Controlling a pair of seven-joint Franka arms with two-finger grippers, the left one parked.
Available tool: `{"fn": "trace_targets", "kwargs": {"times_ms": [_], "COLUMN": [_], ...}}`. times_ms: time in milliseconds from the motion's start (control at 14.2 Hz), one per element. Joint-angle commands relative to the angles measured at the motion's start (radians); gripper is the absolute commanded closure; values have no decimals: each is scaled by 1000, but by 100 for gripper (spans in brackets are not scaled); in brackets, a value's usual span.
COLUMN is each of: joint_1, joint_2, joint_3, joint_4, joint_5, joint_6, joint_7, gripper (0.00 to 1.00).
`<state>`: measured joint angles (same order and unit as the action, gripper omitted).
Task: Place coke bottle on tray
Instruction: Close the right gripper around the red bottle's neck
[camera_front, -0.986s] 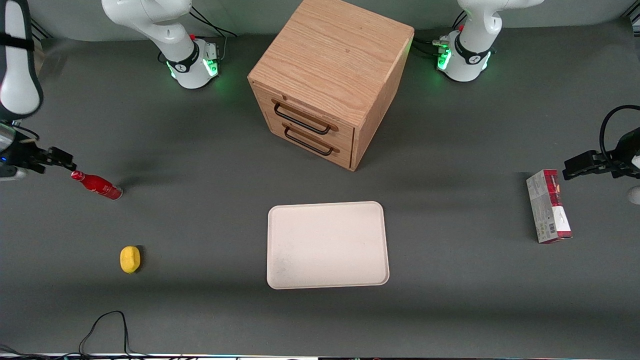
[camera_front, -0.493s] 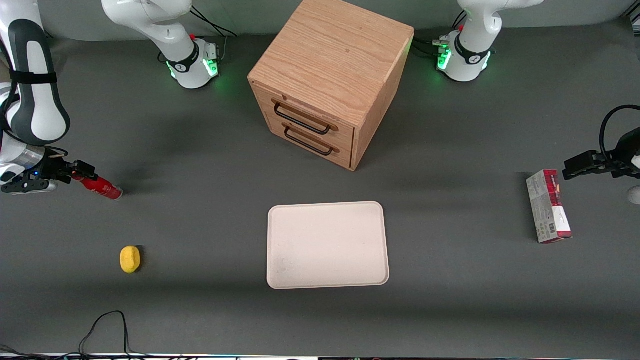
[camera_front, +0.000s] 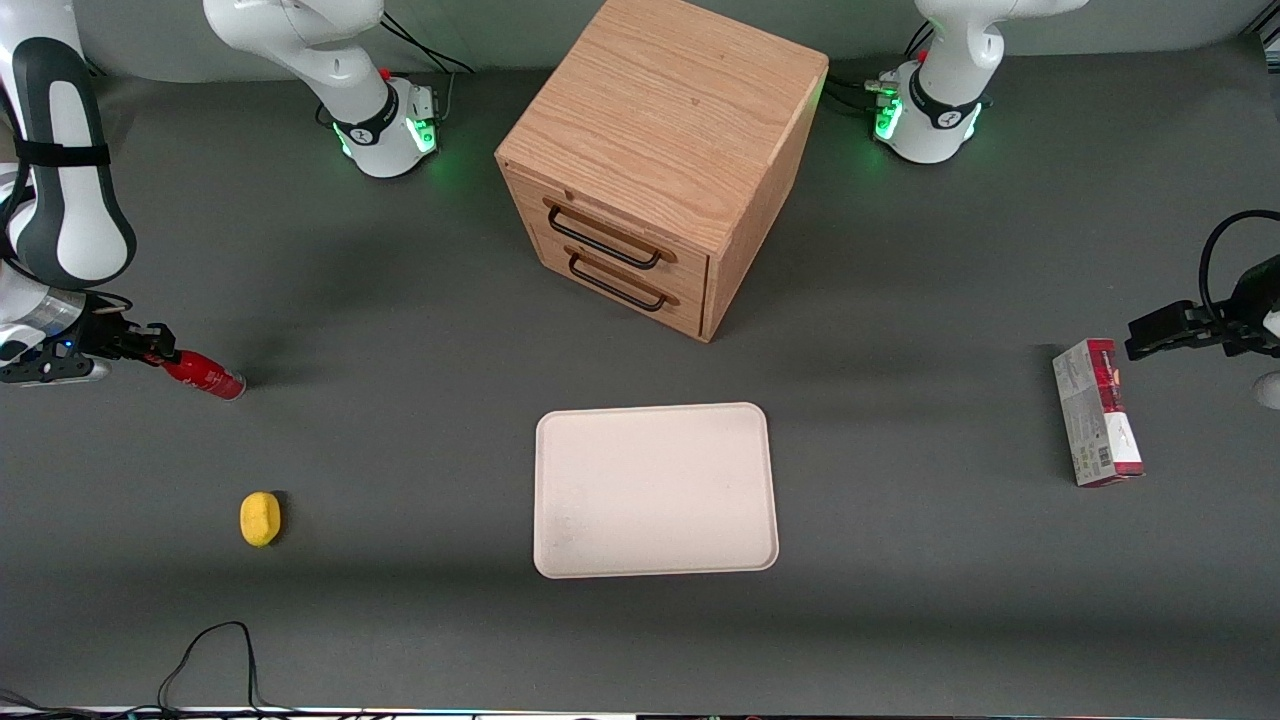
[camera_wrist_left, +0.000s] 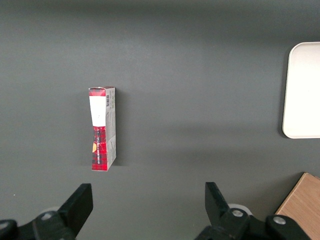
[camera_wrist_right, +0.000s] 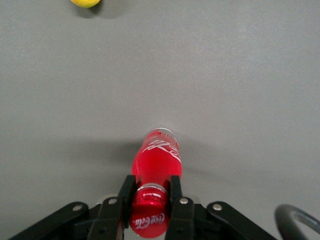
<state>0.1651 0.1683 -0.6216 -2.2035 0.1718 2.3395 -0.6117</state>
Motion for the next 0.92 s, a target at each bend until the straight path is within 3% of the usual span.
{"fn": "trace_targets", "kwargs": {"times_ms": [0, 141, 423, 704, 845], "joint_1": [17, 20, 24, 25, 25], "joint_2": [-23, -13, 13, 153, 253], "joint_3": [58, 106, 276, 406, 508], "joint_4": [54, 219, 587, 1004, 1196], "joint_5": [23, 3, -112, -109, -110], "joint_6": [-56, -257, -599, -889, -940], "joint_7": [67, 166, 372, 495, 596], "gripper": [100, 100, 100, 100, 100]}}
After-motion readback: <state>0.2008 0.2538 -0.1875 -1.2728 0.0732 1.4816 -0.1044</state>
